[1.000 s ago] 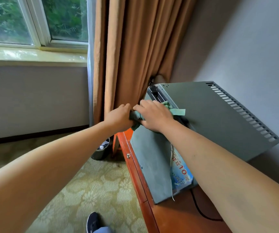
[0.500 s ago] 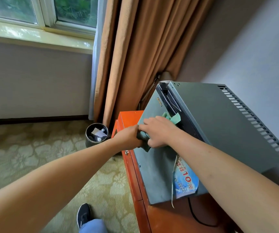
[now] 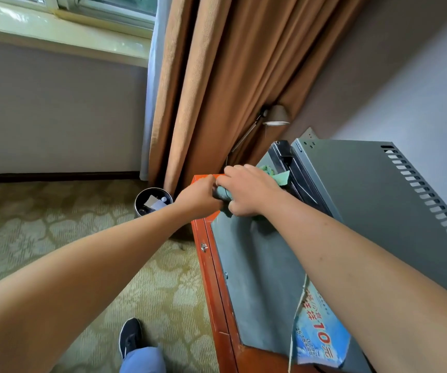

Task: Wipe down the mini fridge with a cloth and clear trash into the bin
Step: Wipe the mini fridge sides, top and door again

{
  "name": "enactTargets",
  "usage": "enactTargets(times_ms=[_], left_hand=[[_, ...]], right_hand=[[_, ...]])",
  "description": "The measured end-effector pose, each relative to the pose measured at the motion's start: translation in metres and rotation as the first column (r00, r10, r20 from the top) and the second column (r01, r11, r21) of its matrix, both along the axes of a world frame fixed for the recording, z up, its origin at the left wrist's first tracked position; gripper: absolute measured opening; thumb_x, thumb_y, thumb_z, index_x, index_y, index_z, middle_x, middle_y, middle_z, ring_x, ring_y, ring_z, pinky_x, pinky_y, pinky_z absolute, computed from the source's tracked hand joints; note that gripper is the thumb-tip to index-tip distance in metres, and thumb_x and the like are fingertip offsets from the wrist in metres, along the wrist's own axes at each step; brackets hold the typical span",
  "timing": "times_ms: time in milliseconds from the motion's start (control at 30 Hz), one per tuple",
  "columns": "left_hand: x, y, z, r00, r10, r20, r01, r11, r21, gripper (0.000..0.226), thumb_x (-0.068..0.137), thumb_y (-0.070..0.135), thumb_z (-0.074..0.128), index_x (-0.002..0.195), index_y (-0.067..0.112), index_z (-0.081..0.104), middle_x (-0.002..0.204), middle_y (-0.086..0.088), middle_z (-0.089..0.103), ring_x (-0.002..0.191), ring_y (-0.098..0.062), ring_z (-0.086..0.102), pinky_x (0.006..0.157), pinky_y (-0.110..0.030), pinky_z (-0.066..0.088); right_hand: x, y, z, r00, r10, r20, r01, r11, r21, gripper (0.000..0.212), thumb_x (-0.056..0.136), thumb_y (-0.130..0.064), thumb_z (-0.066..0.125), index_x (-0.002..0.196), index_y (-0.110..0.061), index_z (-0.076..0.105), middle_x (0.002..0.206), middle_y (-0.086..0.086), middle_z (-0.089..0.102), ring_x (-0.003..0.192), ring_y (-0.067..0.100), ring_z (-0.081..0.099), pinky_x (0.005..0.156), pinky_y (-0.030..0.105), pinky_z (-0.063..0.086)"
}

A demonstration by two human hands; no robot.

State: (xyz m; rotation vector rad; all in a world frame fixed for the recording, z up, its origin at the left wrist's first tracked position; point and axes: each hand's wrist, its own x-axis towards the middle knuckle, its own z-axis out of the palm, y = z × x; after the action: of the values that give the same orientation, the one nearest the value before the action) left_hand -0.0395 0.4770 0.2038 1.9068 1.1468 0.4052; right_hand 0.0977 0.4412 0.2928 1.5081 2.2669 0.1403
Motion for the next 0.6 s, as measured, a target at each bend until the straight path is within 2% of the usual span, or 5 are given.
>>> enactTargets(times_ms=[100, 333, 467, 600], left_hand=[[0.0, 0.019, -0.006, 0.998, 0.053, -0.018, -0.053, 0.999, 0.006, 0.053, 0.055, 0.049, 0.076, 0.093, 0.024, 0.049, 0.088, 0.008, 0.06, 0.078, -0.016, 0.061, 0.068, -0.041, 0.054], [0.0, 0.036, -0.02, 0.995, 0.1, -0.024, -0.101, 0.995, -0.022, 0.046, 0.065, 0.045, 0.072, 0.098, 0.023, 0.05, 0.091, 0.006, 0.062, 0.077, -0.015, 0.062, 0.069, -0.044, 0.055], [0.0, 0.011, -0.031, 0.999, 0.045, -0.015, -0.046, 0.997, -0.06, 0.045, 0.066, 0.039, 0.071, 0.1, 0.018, 0.051, 0.091, 0.002, 0.064, 0.081, -0.021, 0.063, 0.073, -0.048, 0.053], [-0.001, -0.041, -0.05, 0.998, -0.034, -0.047, 0.027, 0.992, -0.126, 0.051, 0.062, 0.039, 0.071, 0.104, 0.017, 0.052, 0.093, 0.001, 0.064, 0.083, -0.021, 0.063, 0.078, -0.049, 0.053]], right_hand=[[0.0, 0.025, -0.006, 1.0, 0.004, -0.005, -0.004, 1.0, 0.012, 0.05, 0.073, -0.035, 0.064, 0.122, -0.023, 0.058, 0.106, 0.002, 0.055, 0.098, 0.025, 0.057, 0.084, 0.036, 0.042], [-0.004, 0.045, -0.017, 0.997, -0.056, -0.045, 0.058, 0.997, 0.04, 0.043, 0.073, -0.035, 0.064, 0.115, -0.024, 0.061, 0.103, 0.0, 0.056, 0.098, 0.024, 0.059, 0.085, 0.035, 0.043], [-0.008, 0.014, -0.032, 0.982, -0.142, -0.126, 0.147, 0.989, 0.028, 0.043, 0.07, -0.034, 0.068, 0.112, -0.026, 0.064, 0.101, -0.002, 0.056, 0.099, 0.023, 0.06, 0.083, 0.034, 0.043], [-0.007, -0.045, -0.054, 0.972, -0.184, -0.143, 0.18, 0.983, -0.035, 0.043, 0.071, -0.035, 0.07, 0.112, -0.024, 0.063, 0.102, -0.001, 0.057, 0.096, 0.024, 0.059, 0.08, 0.035, 0.045]])
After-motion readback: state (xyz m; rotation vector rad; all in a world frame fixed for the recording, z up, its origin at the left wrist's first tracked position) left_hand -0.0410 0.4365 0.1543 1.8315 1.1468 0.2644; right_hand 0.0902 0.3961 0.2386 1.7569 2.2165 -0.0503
